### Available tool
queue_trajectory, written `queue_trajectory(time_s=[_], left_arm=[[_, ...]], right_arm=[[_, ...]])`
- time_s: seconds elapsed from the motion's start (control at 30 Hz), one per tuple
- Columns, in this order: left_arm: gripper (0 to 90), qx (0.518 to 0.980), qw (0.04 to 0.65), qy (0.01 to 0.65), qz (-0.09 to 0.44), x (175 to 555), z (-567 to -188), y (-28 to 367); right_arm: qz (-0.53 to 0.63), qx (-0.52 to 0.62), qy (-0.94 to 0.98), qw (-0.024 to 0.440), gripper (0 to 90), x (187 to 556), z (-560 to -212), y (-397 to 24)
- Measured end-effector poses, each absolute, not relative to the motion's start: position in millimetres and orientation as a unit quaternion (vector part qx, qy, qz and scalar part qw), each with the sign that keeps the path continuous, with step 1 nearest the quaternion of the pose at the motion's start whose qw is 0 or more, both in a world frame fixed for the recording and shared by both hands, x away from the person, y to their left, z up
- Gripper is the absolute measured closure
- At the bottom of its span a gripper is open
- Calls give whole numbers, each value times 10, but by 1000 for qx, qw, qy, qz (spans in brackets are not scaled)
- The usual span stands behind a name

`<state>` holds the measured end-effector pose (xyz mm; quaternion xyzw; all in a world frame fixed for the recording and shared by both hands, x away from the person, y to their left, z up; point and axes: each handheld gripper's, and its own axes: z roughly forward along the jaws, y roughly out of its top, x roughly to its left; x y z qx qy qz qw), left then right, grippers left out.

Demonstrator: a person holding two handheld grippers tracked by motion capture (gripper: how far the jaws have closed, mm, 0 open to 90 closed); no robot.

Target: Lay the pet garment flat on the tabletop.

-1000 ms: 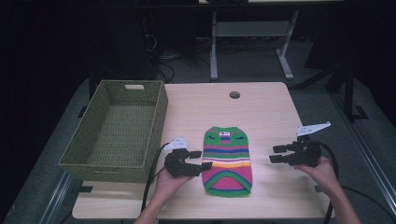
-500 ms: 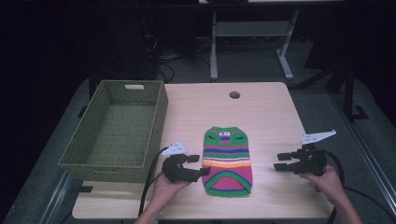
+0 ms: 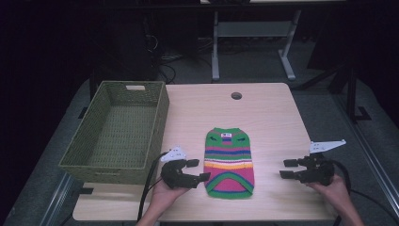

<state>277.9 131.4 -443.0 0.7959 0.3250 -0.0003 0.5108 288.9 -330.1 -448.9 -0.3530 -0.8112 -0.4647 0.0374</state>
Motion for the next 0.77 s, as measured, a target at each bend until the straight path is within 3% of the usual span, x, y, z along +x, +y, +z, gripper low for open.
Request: queue_trajectory(time_s=[0.77], left_arm=[[220, 788, 522, 326, 11, 2481, -4450, 1470]], right_arm=[[-490, -383, -783, 5, 281, 2420, -4612, -3472]])
